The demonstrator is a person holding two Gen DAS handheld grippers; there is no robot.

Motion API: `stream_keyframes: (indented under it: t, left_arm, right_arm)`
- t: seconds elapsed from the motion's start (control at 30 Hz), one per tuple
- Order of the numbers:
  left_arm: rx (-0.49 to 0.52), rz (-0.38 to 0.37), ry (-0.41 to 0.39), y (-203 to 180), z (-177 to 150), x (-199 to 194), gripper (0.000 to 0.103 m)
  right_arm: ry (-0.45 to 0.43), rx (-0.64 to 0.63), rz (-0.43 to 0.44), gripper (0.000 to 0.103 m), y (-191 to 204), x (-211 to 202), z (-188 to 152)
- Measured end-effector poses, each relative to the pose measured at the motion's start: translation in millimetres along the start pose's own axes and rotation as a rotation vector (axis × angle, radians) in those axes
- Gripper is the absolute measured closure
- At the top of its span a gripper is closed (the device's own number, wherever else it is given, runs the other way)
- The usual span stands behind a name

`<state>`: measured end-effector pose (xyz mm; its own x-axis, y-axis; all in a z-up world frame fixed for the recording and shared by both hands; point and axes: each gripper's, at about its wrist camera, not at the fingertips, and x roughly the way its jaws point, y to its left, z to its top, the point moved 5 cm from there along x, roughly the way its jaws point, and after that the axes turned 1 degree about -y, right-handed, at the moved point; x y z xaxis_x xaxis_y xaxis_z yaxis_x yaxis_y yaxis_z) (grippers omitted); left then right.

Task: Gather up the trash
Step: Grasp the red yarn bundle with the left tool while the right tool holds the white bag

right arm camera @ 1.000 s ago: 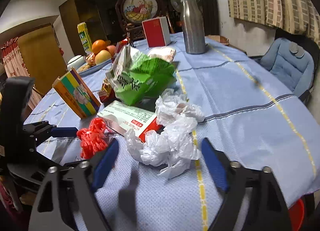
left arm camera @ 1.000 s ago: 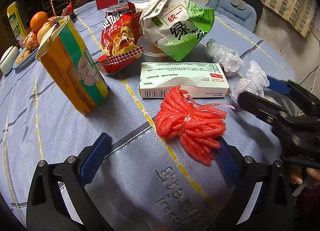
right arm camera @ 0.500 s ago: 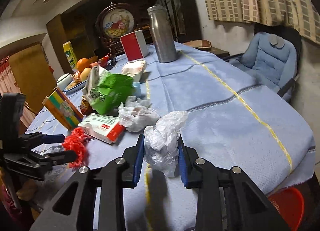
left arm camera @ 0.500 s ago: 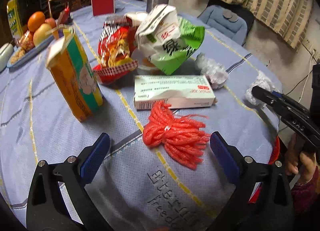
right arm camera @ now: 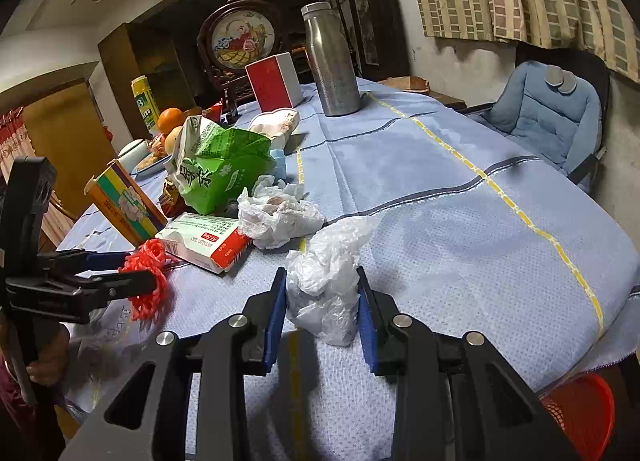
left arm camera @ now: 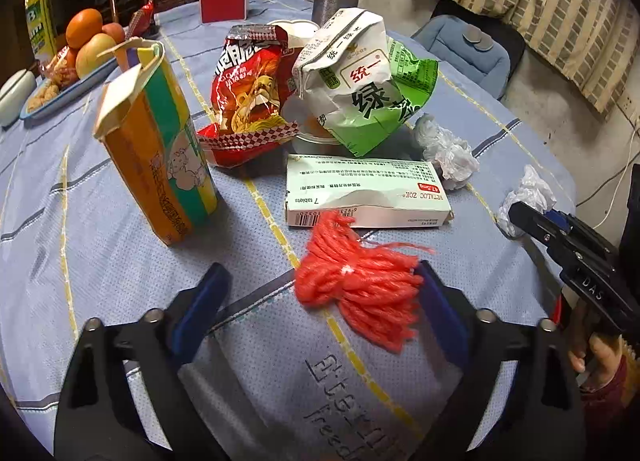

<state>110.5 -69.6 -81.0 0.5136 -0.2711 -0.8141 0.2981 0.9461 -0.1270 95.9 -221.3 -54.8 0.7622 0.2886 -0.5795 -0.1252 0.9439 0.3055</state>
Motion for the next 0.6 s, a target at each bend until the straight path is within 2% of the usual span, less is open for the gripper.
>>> stream_keyframes:
  t: [0.03,0.13,0.3,0.4,0.53,0.6]
  left_arm:
    - [0.002,-0.01,-0.003,-1,-1,-1,0.032]
    - [0.026,-0.025,-0.023,-6,-1,-4,0.048]
    - [0.063,-0.036,-0.1,-13,-1,-17,0.051]
    - [0.065,-0.055,-0.14,-17,-1,-26,0.051]
    - [0.035,-0.126,-0.162,-25,-2,-38,0.051]
    - [0.034,-0.13,-0.18,-30,-1,-46,0.051]
  right_arm:
    - [-0.003,0.003,0.006,0.071,-1,0,0]
    - [-0.007,0.006,0.015,0.071,-1,0,0]
    - [-0.008,-0.002,0.005,0.071,0,0,0]
    - [-0.006,0.056,0.038,0.073,-3,-6,5]
    - [-0.072,0.03,0.01,0.074,1,-33,20]
    - [-0.094,0.024,0.009,0.074,3,-46,22]
